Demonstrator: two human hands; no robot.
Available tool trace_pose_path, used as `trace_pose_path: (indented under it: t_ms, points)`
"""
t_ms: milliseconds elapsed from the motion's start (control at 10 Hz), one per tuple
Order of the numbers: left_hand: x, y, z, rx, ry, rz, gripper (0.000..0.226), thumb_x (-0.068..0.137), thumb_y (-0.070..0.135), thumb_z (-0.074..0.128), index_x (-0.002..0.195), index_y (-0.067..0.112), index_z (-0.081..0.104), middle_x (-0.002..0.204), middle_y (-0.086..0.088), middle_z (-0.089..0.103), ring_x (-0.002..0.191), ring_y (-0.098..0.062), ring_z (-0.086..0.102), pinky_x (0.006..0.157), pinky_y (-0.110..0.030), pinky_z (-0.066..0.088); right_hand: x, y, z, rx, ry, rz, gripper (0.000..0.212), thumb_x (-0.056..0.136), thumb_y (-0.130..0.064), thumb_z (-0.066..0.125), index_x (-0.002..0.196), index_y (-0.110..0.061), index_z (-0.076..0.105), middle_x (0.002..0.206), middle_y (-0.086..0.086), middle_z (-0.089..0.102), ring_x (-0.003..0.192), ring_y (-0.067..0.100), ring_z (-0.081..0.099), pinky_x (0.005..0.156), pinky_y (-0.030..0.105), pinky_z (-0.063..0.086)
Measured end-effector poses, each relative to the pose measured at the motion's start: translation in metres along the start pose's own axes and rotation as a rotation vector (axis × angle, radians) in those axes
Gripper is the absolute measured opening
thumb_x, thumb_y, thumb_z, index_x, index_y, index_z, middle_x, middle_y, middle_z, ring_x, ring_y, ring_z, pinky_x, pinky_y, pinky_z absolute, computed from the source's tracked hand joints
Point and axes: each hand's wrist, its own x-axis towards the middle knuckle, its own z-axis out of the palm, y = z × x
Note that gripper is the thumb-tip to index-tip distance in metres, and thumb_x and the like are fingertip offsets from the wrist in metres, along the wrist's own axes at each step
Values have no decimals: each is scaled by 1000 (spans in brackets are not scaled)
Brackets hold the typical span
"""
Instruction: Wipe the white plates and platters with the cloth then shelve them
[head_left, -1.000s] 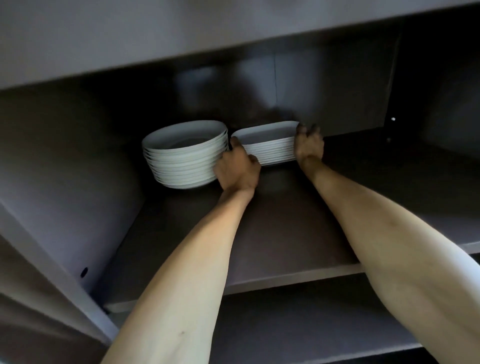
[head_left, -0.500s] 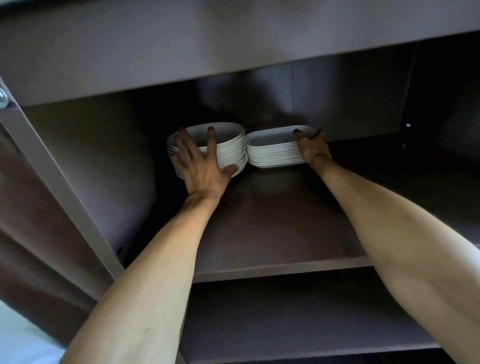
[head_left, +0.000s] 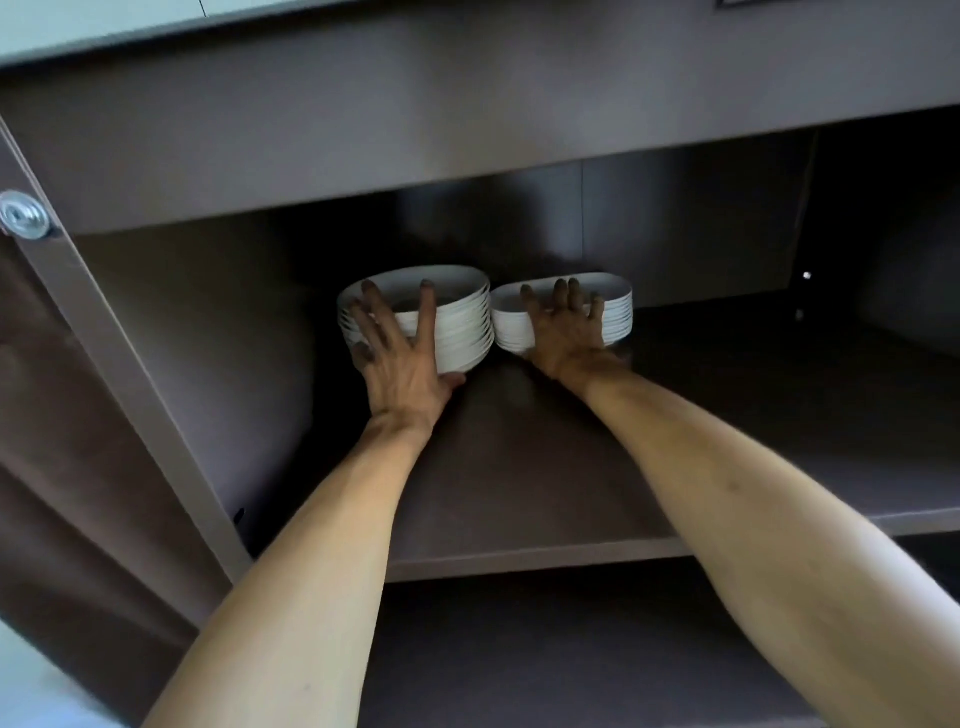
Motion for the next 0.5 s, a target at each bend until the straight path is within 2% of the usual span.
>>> trace_pose_path:
  t_ms: [100,200,300,400,500]
  points:
    - [3,2,3,4,-15,-7,124,73,60,82,163,33,0,164,-33,-12,152,-55,-4,114,-67,30,3,0,3,-41,23,-7,85,97,-41,60,161,-23,7,165,26,9,154,42,2,121,65,7]
    - [0,4,-7,-7,-43,-25,123,75,62,79,163,34,-3,164,-34,-16,153,-52,-8,119,-65,14,-2,-4,3,-24,29,12,90,96,-45,61,162,-23,3,165,27,3,154,43,-3,120,64,3]
    - [-13,15,-25,-170,-71,-109,116,82,56,76,163,32,-3,163,-34,-17,154,-47,-12,121,-62,11,-14,-10,-2,51,34,-7,97,94,-41,64,162,-26,-4,166,26,-7,154,41,-10,122,61,1]
    - [-26,26,-67,-447,-83,-178,98,92,48,69,164,30,5,166,-29,-11,156,-43,-5,122,-58,19,-37,-18,-24,143,-59,-45,96,94,-43,64,161,-29,-4,167,20,-13,155,37,-12,123,57,-1]
    - [-77,20,-100,-641,-58,-95,73,94,43,67,157,28,35,168,-15,17,153,-34,25,118,-46,33,-70,-19,-47,255,-56,-58,91,94,-47,64,162,-28,7,169,17,-4,156,34,-3,126,51,7]
